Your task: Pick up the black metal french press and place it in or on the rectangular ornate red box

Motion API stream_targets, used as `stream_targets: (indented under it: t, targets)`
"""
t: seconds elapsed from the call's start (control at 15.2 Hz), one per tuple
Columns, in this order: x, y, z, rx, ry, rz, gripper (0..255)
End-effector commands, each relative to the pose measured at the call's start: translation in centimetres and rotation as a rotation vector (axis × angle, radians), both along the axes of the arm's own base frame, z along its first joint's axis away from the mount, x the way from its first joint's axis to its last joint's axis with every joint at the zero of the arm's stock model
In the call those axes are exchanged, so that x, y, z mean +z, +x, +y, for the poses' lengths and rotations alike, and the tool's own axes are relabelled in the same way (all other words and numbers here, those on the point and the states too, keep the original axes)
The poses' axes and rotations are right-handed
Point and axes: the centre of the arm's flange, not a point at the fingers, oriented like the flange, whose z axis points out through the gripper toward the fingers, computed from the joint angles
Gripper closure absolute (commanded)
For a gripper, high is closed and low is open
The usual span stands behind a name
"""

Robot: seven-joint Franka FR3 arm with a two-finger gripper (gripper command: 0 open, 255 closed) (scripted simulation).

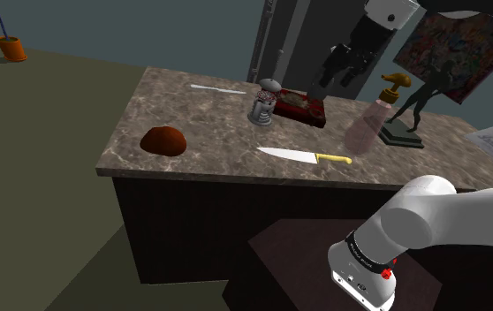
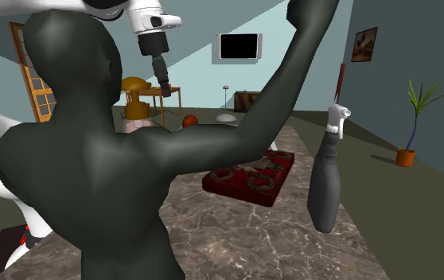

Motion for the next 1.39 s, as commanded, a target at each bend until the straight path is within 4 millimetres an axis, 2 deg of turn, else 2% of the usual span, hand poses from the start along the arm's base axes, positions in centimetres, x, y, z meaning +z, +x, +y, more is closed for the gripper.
stream_targets:
  t: [0.0,0.46,0.92,1.32]
  targets:
    - [0.0,0.0,0.0,0.0,0.0,0.0,0]
    - [-4.3,7.3,5.0,-0.171,-0.131,-0.049,0]
    - [-8.7,15.5,8.1,-0.342,-0.262,-0.098,0]
    - [-11.3,16.4,7.4,-0.347,-0.266,-0.1,0]
